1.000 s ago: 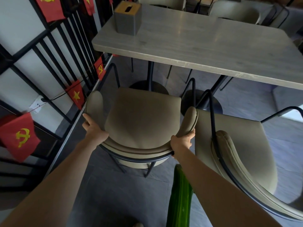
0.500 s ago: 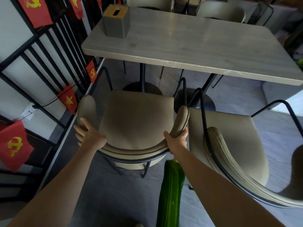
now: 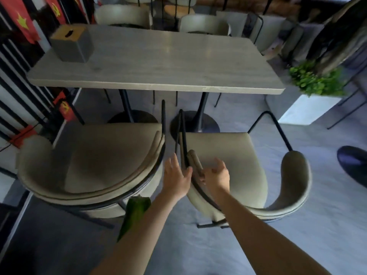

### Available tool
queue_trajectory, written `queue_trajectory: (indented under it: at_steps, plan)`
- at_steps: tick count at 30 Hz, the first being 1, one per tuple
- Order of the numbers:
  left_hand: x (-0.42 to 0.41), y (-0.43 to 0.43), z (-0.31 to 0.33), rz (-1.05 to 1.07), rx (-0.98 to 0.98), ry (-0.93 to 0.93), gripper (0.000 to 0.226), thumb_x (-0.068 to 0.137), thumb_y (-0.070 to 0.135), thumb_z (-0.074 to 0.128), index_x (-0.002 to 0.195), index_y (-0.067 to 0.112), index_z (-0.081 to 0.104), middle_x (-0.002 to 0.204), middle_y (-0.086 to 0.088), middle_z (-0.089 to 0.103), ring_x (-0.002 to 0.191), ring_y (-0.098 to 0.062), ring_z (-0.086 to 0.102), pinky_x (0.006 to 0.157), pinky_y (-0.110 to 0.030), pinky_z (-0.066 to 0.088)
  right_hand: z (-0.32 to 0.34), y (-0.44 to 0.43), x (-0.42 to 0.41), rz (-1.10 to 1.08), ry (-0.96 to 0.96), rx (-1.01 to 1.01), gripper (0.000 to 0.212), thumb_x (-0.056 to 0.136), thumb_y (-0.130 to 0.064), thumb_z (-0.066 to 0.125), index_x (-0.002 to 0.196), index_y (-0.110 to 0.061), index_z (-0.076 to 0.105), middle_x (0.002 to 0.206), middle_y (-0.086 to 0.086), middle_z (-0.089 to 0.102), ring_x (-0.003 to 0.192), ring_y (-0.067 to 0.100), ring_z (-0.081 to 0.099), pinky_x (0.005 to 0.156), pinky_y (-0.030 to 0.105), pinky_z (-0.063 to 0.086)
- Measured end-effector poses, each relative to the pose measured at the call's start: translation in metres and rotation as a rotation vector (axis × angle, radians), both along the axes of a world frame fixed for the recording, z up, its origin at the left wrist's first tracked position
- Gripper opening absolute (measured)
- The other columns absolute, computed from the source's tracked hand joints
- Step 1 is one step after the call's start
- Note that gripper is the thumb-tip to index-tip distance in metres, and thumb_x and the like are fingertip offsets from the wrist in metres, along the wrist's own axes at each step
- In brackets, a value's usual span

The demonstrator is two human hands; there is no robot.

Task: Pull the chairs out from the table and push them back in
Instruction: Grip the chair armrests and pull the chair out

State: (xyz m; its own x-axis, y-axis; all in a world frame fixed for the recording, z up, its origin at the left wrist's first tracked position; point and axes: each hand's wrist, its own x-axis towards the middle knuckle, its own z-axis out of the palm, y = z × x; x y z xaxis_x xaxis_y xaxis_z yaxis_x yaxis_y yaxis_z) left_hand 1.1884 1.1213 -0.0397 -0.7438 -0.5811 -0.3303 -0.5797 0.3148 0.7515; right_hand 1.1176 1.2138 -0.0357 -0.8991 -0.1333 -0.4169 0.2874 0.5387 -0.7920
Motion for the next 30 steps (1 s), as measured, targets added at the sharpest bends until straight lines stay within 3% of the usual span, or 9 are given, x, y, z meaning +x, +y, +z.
queue_trajectory:
  at_steps: [3,7,10,12,14,17,24,27,30]
  plan:
    - [-0.033,0.053,-0.01,0.022,0.107,-0.026,0.085,0.092,0.042,0.048,0.15,0.013,-0.007,0.159,-0.016,0.001,0.146,-0.031,0.012,0.116,-0.04,0.02,0.01,0.051,-0.03,0.055,0.086,0.084,0.056,0.085,-0.006,0.048,0.14,-0.014,0.043,0.114,0.013,0.066,0.106,0.032,0.062,0.091,0.036,0.05]
    - [-0.07,0.097,-0.021,0.262,0.165,-0.077,0.106,0.084,0.03,0.065,0.147,0.019,-0.019,0.157,-0.016,-0.008,0.143,-0.037,0.017,0.114,-0.046,0.029,0.005,0.14,-0.085,0.141,0.159,0.325,0.066,0.083,-0.011,0.055,0.145,-0.016,0.033,0.14,0.012,0.047,0.13,0.031,0.043,0.107,0.039,0.036]
    - [-0.081,0.11,-0.025,0.433,0.1,-0.098,0.095,0.089,0.016,0.057,0.147,0.027,-0.018,0.156,-0.014,-0.001,0.133,-0.045,0.028,0.107,-0.047,0.036,-0.006,0.199,-0.118,0.114,0.189,0.592,0.079,0.081,-0.016,0.057,0.15,-0.016,0.018,0.155,0.014,0.019,0.142,0.034,0.016,0.118,0.042,0.016]
    - [-0.081,0.109,-0.029,0.469,0.049,-0.082,0.09,0.09,0.0,0.047,0.147,0.033,-0.014,0.157,-0.01,0.002,0.126,-0.046,0.039,0.096,-0.046,0.042,-0.012,0.221,-0.132,0.056,0.165,0.618,0.087,0.08,-0.013,0.057,0.151,-0.017,0.008,0.158,0.014,0.007,0.143,0.035,0.01,0.118,0.047,0.011]
    - [-0.082,0.11,-0.033,0.492,0.02,-0.069,0.09,0.088,-0.009,0.042,0.148,0.035,-0.01,0.158,-0.007,0.004,0.122,-0.044,0.046,0.093,-0.044,0.045,-0.019,0.23,-0.142,-0.064,0.086,0.518,0.09,0.082,-0.011,0.056,0.152,-0.024,0.002,0.158,0.014,0.008,0.14,0.039,0.02,0.113,0.054,0.019]
    - [-0.085,0.113,-0.033,0.535,-0.019,-0.052,0.086,0.089,-0.01,0.037,0.149,0.036,-0.005,0.159,-0.002,0.007,0.12,-0.042,0.048,0.096,-0.044,0.044,-0.025,0.232,-0.149,-0.161,0.028,0.39,0.088,0.086,-0.01,0.054,0.15,-0.035,-0.001,0.146,0.021,0.03,0.12,0.049,0.046,0.101,0.055,0.037]
    - [-0.086,0.103,-0.034,0.55,-0.003,-0.036,0.085,0.089,-0.004,0.036,0.146,0.044,-0.005,0.159,0.007,0.008,0.113,-0.044,0.051,0.098,-0.052,0.047,-0.026,0.226,-0.156,-0.17,0.047,0.405,0.086,0.082,-0.003,0.056,0.148,-0.032,0.008,0.138,0.023,0.04,0.114,0.051,0.05,0.097,0.056,0.041]
    - [-0.085,0.096,-0.032,0.561,-0.011,-0.034,0.085,0.09,-0.004,0.038,0.147,0.043,-0.004,0.16,0.006,0.008,0.116,-0.042,0.052,0.101,-0.049,0.046,-0.027,0.222,-0.163,-0.156,0.048,0.402,0.084,0.08,0.001,0.056,0.145,-0.029,0.013,0.135,0.025,0.043,0.112,0.051,0.051,0.098,0.059,0.042]
    - [-0.084,0.085,-0.032,0.547,-0.024,-0.039,0.086,0.09,-0.006,0.038,0.148,0.04,-0.004,0.161,0.003,0.006,0.119,-0.04,0.051,0.101,-0.043,0.044,-0.027,0.212,-0.162,-0.118,0.042,0.4,0.09,0.081,0.002,0.055,0.148,-0.032,0.005,0.141,0.022,0.037,0.115,0.051,0.048,0.099,0.059,0.04]
